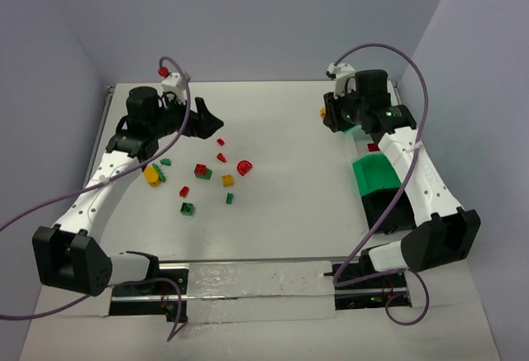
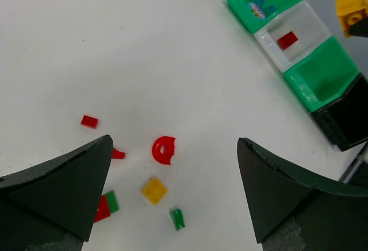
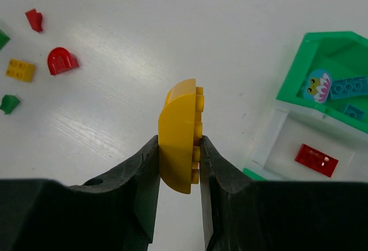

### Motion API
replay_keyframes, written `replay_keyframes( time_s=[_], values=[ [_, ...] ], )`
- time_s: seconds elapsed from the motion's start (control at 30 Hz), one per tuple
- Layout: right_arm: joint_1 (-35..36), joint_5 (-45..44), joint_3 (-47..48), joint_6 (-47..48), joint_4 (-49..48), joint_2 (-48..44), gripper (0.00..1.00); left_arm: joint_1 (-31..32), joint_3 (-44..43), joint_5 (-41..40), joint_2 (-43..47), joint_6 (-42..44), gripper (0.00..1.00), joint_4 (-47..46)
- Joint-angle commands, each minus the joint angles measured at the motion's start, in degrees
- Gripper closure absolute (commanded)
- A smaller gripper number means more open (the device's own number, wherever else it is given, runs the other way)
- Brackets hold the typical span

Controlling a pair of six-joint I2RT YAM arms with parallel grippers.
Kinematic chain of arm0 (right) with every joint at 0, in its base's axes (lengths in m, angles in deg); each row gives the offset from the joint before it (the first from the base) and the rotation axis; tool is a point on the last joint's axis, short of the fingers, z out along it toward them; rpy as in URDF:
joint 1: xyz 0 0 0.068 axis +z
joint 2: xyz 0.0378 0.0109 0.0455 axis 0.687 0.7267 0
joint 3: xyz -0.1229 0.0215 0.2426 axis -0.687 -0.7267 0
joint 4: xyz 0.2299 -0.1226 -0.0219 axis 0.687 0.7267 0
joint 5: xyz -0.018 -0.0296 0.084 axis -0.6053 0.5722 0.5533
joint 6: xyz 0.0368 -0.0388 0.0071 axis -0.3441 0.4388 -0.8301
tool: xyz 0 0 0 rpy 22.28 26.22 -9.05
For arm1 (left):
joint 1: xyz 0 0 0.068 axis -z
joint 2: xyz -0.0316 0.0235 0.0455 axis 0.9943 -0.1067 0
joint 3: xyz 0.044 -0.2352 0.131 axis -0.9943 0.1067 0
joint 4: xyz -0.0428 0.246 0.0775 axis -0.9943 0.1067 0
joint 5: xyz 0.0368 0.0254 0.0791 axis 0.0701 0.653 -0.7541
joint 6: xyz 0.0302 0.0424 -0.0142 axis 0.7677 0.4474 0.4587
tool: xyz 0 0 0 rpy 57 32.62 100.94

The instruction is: Sort the legos into containers by color

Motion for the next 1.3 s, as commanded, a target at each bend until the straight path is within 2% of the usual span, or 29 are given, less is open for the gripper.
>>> replay_keyframes(
  time_s=[0.0, 0.23, 0.43, 0.6, 0.73, 0.9, 1.27],
  values=[
    [-5.48, 2.69, -2.44, 6.77, 4.27, -1.61, 1.0, -1.02, -2.72, 2.54, -5.04, 9.6, 0.01, -6.61],
    [-13.26, -0.22, -1.39, 12.68, 11.13, -3.26, 1.0, -6.24, -7.45, 7.6, -13.35, 10.65, 0.01, -8.22],
    [-15.93, -3.05, -1.04, 18.59, 15.54, -4.27, 1.0, -9.99, -11.59, 10.08, -19.39, 11.42, 0.01, -9.67],
    [-18.13, -3.76, -0.12, 22.97, 21.9, -3.04, 1.0, -13.3, -16.03, 13.38, -24.12, 13.95, 0.01, -6.06],
    [-19.59, -3.93, -1.07, 28.41, 28.16, -2.37, 1.0, -14.22, -18.49, 14.93, -25.07, 18.51, 0.01, -1.78],
    [-20.79, -4.93, -3.64, 32.34, 32.86, -2.59, 1.0, -15.99, -18.9, 14.62, -24.95, 20.15, 0.01, 0.22],
    [-23.46, -11.12, -9.31, 32.99, 27.96, -0.7, 1.0, -16.33, -18.12, 14.16, -23.92, 18.48, 0.01, 0.31]
  ],
)
